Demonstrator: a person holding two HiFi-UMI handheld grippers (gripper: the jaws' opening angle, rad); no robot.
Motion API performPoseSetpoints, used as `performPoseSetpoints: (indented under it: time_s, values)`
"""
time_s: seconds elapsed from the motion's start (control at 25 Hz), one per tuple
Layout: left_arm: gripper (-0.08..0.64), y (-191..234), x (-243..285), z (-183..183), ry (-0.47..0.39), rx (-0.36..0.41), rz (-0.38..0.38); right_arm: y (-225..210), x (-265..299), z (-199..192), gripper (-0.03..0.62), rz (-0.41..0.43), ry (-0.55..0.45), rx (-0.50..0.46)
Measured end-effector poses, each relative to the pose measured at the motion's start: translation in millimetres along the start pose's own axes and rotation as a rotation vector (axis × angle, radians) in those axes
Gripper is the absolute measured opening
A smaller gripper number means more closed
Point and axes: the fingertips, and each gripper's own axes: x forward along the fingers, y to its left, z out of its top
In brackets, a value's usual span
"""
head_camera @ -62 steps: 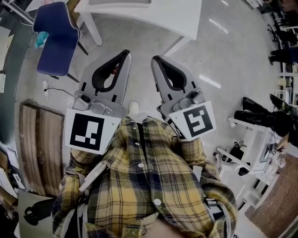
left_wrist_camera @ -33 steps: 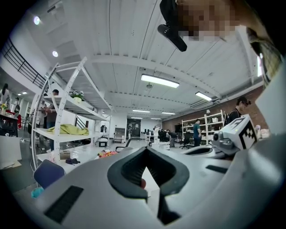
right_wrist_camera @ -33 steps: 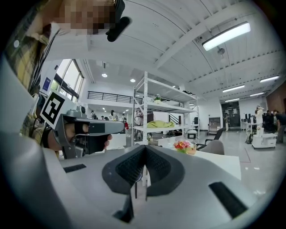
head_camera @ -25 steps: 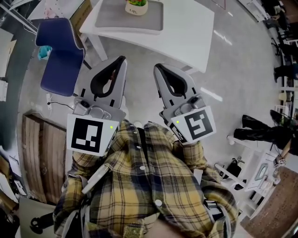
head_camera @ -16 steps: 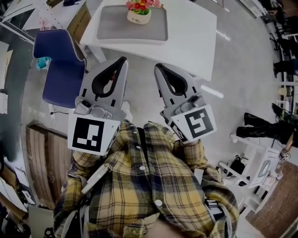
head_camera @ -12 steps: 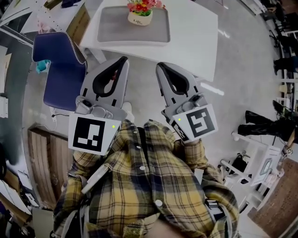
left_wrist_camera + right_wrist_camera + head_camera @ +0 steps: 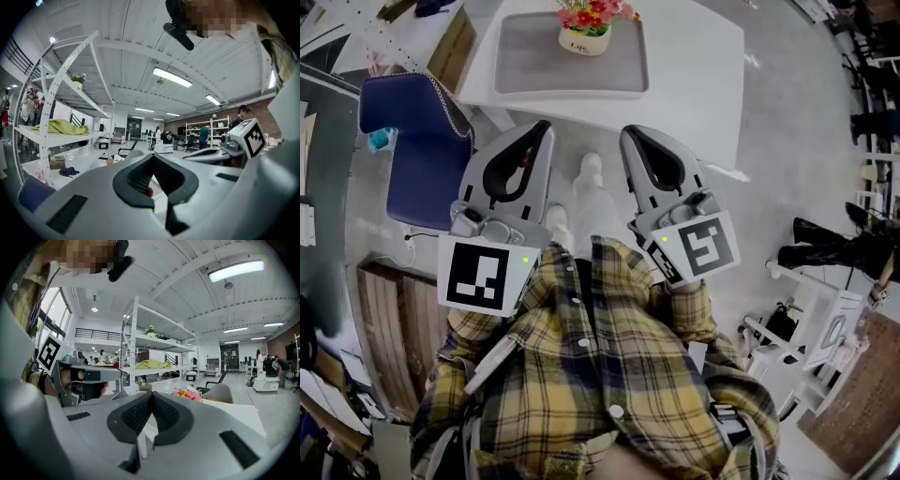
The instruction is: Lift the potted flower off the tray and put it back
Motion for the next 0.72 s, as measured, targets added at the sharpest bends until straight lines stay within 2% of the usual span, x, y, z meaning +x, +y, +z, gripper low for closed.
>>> performPoseSetpoints:
  time_s: [0.48,0.6,0.72]
  values:
    - [0.005,32.1,29.7,-0.5,-0.015,0.003,0.053,-14.5,46.7,0.4,-0.002,0.066,0.001,-0.021]
    - [0.005,49.9,23.3,-1.5,-0.021,-0.006,0.082,-5.0,62.6,2.8,-0.002,0.092,0.005,-0.033]
    - [0.005,53.5,32.7,8.5,-0.025,-0.005,0.109,-16.2,69.8,12.3,-0.002,0.117,0.007,-0.039]
